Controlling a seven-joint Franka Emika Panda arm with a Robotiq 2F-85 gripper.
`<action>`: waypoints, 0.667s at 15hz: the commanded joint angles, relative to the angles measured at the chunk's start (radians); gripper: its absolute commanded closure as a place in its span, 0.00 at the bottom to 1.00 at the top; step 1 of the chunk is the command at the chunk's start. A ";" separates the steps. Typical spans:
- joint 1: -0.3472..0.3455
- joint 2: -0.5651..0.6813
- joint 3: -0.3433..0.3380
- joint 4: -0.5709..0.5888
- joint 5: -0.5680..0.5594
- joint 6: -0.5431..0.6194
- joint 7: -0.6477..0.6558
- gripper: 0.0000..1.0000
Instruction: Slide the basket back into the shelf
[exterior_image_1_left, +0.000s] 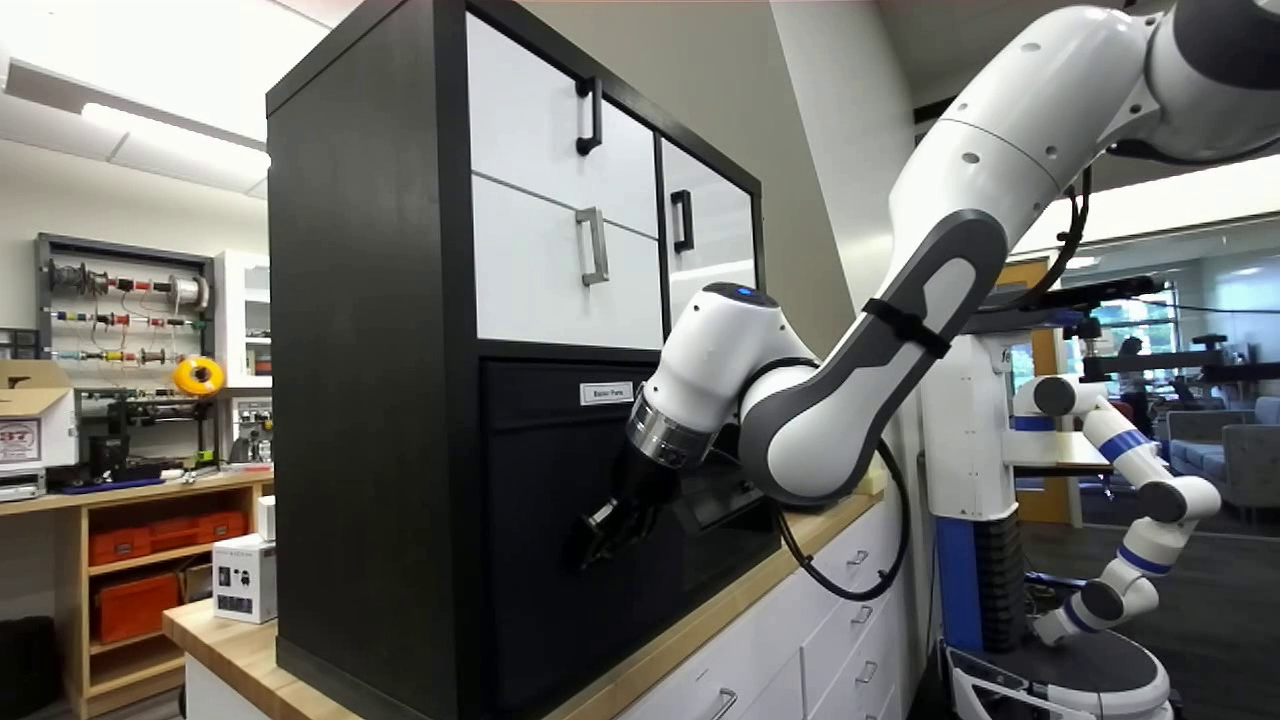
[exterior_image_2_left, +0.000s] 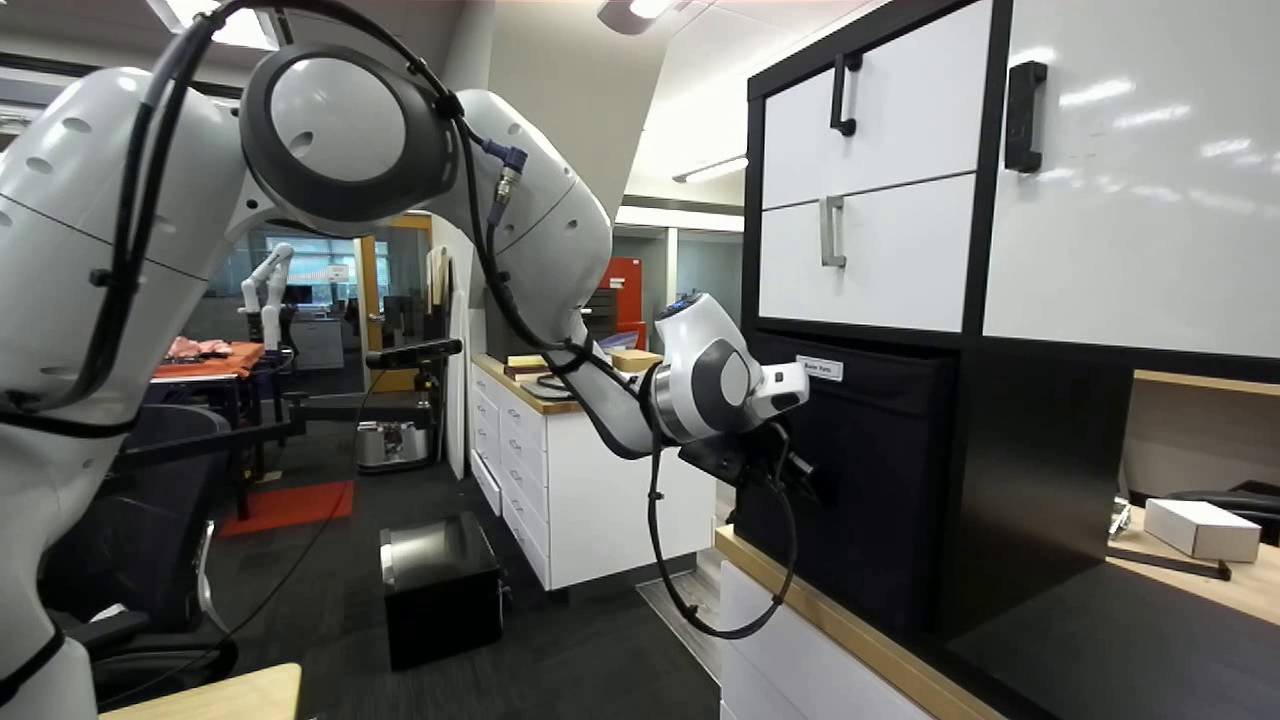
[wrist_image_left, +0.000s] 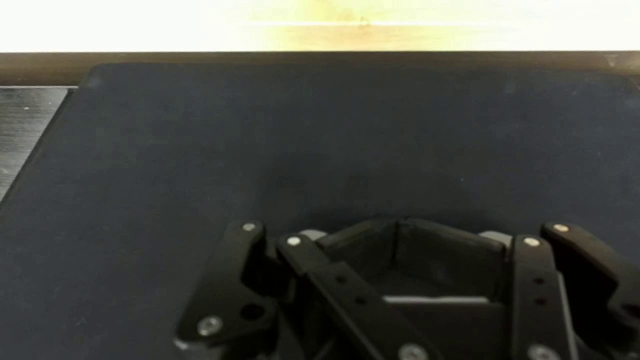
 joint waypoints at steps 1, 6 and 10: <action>0.005 -0.093 0.037 -0.076 0.022 -0.066 -0.001 0.65; 0.040 -0.287 0.116 -0.278 0.263 -0.199 -0.118 0.34; 0.101 -0.444 0.129 -0.380 0.444 -0.381 -0.168 0.08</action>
